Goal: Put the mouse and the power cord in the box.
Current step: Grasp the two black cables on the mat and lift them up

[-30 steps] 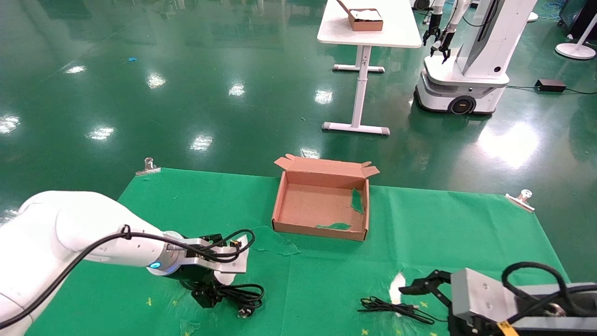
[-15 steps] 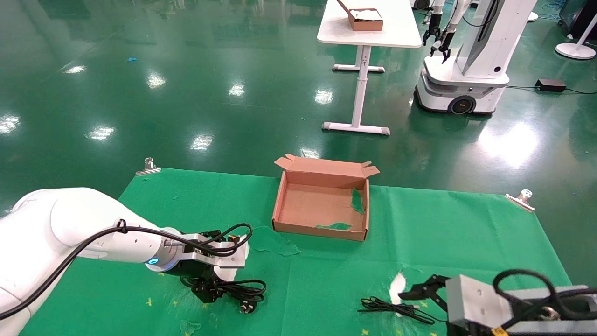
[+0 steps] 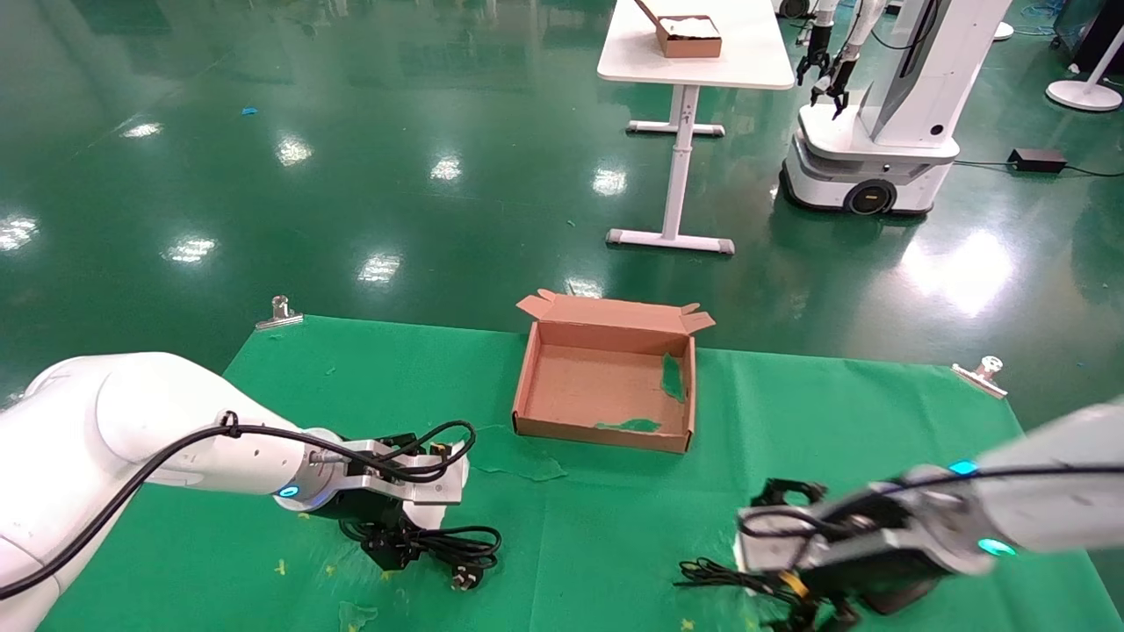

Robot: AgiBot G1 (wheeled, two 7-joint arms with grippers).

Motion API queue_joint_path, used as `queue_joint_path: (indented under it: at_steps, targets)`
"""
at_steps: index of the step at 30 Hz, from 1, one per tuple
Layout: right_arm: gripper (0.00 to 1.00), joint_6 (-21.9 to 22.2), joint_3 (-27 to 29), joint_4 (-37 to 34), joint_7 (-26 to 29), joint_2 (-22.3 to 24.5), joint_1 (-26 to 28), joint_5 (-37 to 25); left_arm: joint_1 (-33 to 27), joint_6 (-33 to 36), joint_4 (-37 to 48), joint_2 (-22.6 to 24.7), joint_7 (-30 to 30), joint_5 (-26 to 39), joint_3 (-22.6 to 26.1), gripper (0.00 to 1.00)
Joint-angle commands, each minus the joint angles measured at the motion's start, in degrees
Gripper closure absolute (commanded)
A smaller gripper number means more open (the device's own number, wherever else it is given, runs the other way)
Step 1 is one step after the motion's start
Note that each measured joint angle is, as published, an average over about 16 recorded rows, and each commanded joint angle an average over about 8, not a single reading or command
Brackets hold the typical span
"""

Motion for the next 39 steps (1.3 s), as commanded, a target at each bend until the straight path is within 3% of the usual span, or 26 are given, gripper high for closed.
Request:
queue_joint_path:
  at_steps: [1, 12, 13, 15, 16, 20, 21, 23, 24, 39]
  targets:
    - [0.00, 0.9, -1.6, -4.3, -1.5, -3.4, 1.8, -3.1, 0.0, 0.0, 0.1, 0.0, 0.1, 0.0, 0.0, 0.00]
    - [0.00, 4.7, -4.3, -24.5, -9.0, -12.4, 6.3, -7.0, -0.1, -0.1, 0.4, 0.1, 0.3, -0.1, 0.0, 0.00]
    - [0.00, 5.0, -4.3, -25.6, -9.4, -12.8, 6.5, -7.1, -0.1, -0.1, 0.5, 0.1, 0.3, -0.1, 0.0, 0.08]
    - [0.02, 5.6, -4.4, -27.5, -10.2, -13.4, 6.8, -7.3, -0.1, -0.1, 0.5, 0.1, 0.3, -0.1, 0.0, 0.33]
    - [0.10, 5.9, -4.5, -28.3, -10.5, -13.7, 6.9, -7.4, -0.1, -0.1, 0.5, 0.1, 0.3, -0.1, 0.0, 0.45]
    - [0.60, 6.8, -4.5, -30.4, -11.1, -14.3, 7.3, -7.7, -0.1, -0.1, 0.6, 0.1, 0.4, -0.1, 0.0, 0.95]
    - [0.73, 7.0, -4.6, -30.7, -11.1, -14.4, 7.4, -7.8, -0.1, -0.1, 0.6, 0.1, 0.4, -0.1, 0.0, 1.00]
    - [0.96, 7.2, -4.5, -31.0, -11.2, -14.4, 7.4, -7.8, -0.1, -0.1, 0.6, 0.1, 0.4, -0.1, 0.0, 1.00]
    - [1.00, 7.2, -4.5, -30.9, -11.1, -14.4, 7.4, -7.7, -0.1, -0.1, 0.6, 0.1, 0.4, -0.1, 0.0, 1.00]
    - [1.00, 6.5, -4.4, -29.5, -10.9, -13.9, 7.1, -7.3, -0.1, -0.1, 0.6, 0.1, 0.4, -0.2, -0.1, 1.00]
